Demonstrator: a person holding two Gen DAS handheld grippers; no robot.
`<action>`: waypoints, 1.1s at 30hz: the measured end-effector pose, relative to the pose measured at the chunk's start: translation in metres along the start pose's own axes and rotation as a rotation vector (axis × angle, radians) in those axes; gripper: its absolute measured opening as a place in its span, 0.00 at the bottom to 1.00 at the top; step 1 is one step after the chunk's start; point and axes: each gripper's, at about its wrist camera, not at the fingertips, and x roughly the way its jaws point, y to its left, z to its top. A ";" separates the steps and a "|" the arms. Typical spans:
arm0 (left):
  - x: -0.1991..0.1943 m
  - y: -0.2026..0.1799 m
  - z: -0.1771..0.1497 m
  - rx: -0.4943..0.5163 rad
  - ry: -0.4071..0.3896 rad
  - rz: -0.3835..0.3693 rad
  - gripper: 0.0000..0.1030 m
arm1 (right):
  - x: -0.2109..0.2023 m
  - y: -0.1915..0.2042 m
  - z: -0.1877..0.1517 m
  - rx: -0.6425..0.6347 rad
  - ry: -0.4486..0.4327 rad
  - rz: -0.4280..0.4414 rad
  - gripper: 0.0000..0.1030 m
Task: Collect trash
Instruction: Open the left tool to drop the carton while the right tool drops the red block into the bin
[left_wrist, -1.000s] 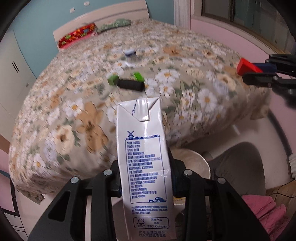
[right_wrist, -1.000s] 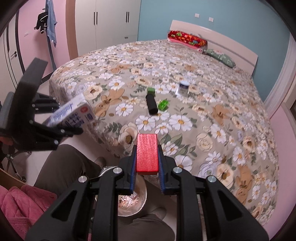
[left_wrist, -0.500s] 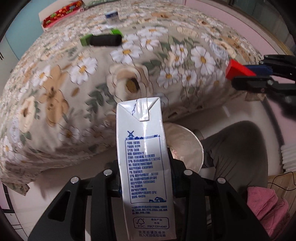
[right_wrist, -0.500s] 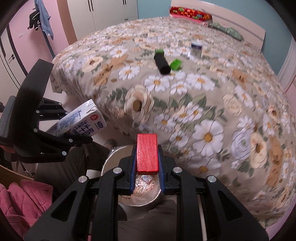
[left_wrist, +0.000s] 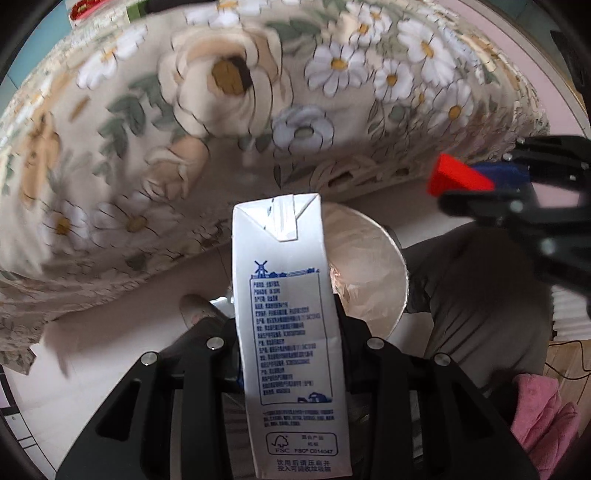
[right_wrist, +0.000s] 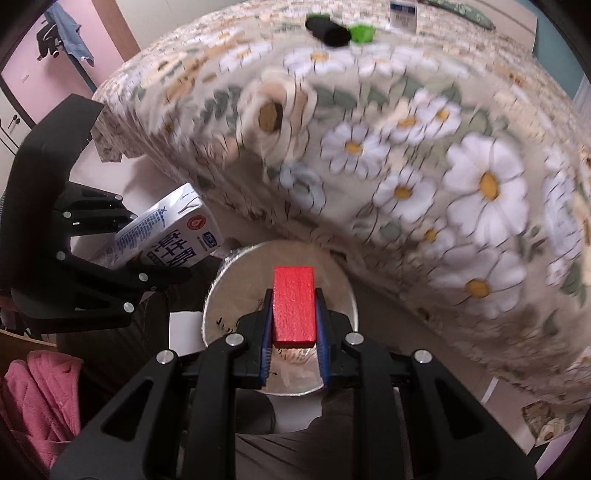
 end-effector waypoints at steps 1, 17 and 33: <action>0.004 0.001 0.001 -0.005 0.006 -0.005 0.37 | 0.008 -0.001 -0.002 0.004 0.013 0.002 0.21; 0.093 0.015 0.003 -0.067 0.161 -0.047 0.37 | 0.108 -0.015 -0.021 0.093 0.177 0.062 0.21; 0.164 0.024 0.002 -0.149 0.271 -0.087 0.37 | 0.190 -0.016 -0.039 0.156 0.352 0.088 0.21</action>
